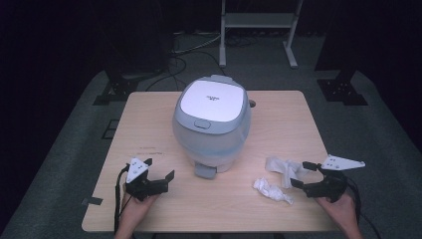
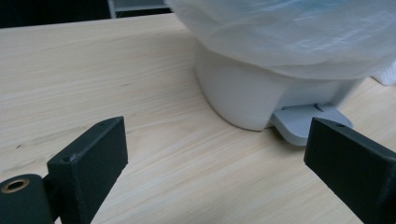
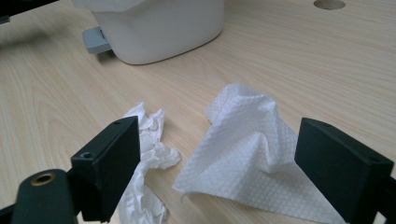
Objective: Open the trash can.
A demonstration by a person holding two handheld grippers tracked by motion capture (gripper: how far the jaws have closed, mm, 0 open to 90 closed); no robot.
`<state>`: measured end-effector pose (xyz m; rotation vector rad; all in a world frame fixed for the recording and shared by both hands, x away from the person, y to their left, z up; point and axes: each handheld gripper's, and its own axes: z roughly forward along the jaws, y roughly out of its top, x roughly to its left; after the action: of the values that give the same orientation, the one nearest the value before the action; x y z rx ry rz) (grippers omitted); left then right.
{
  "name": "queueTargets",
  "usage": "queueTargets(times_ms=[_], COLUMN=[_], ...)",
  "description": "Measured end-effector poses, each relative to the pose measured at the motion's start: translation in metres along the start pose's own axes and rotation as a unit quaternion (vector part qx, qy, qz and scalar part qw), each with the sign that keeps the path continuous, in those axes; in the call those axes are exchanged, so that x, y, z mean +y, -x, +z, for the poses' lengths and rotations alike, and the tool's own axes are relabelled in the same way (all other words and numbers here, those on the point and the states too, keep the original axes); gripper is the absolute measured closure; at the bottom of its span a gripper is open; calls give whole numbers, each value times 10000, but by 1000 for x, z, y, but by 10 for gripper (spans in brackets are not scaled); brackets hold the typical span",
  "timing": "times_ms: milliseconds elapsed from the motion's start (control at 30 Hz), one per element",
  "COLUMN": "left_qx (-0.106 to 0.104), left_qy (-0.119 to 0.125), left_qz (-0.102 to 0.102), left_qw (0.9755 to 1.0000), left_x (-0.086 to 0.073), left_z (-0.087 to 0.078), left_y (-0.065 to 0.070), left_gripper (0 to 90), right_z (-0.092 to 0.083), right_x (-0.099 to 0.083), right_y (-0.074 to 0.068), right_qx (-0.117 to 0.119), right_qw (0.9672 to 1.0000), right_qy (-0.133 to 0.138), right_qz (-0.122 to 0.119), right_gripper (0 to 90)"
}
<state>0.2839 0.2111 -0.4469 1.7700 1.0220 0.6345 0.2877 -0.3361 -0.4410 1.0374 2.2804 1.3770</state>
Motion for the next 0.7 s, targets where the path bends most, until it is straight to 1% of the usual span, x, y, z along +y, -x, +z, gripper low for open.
queueTargets(times_ms=[33, 67, 100, 133, 167, 233, 267, 300, 333, 367, 400, 467, 500, 533, 567, 700], left_qx=[0, -70, -70, -132, -132, -253, -277, -330, -462, -462, -592, -633, -693, -844, -844, -1050], left_qy=[0, -28, -28, -49, -49, -61, -38, -30, -14, -14, 23, 12, -2, -12, -12, -110], left_qz=[0, 133, 133, 232, 232, 319, 367, 410, 488, 488, 615, 621, 596, 503, 503, 431], left_qw=[10000, 9999, 9999, 9996, 9996, 9992, 9989, 9986, 9977, 9977, 9964, 9961, 9958, 9952, 9952, 9935], left_x=[0, 1, 1, 3, 3, 5, 6, 7, 10, 10, 12, 13, 14, 15, 15, 14], left_z=[0, 2, 2, 4, 4, 6, 7, 8, 11, 11, 15, 17, 19, 23, 23, 29], left_y=[0, 6, 6, 13, 13, 20, 24, 28, 35, 35, 40, 43, 44, 46, 46, 50], left_gripper=[53, 53, 53, 53, 53, 54, 54, 54, 56, 81, 103, 106, 106, 114, 142, 157], right_z=[0, 0, 0, -1, -1, -1, -1, -1, -1, -1, 0, 0, 0, 1, 1, 2], right_x=[0, -1, -1, -1, -1, -1, -1, -1, -1, -1, 0, 0, 1, 1, 1, 2], right_y=[0, 0, 0, 1, 1, 1, 1, 1, 0, 0, -1, -1, -2, -2, -2, -3], right_qx=[2, 2, 2, 6, 12, 10, 5, 11, 9, 9, 6, -4, -5, 0, 0, -12], right_qw=[10000, 10000, 10000, 10000, 10000, 10000, 10000, 10000, 10000, 10000, 10000, 10000, 10000, 10000, 10000, 10000], right_qy=[5, 9, 9, 14, 19, 17, 19, 26, 18, 18, 15, 4, 4, -8, -8, -37], right_qz=[0, 7, 7, 34, 37, 34, 43, 49, 46, 46, 26, 25, 24, 7, 7, -7], right_gripper=[131, 131, 131, 131, 131, 131, 131, 131, 131, 131, 131, 131, 131, 131, 131, 131])
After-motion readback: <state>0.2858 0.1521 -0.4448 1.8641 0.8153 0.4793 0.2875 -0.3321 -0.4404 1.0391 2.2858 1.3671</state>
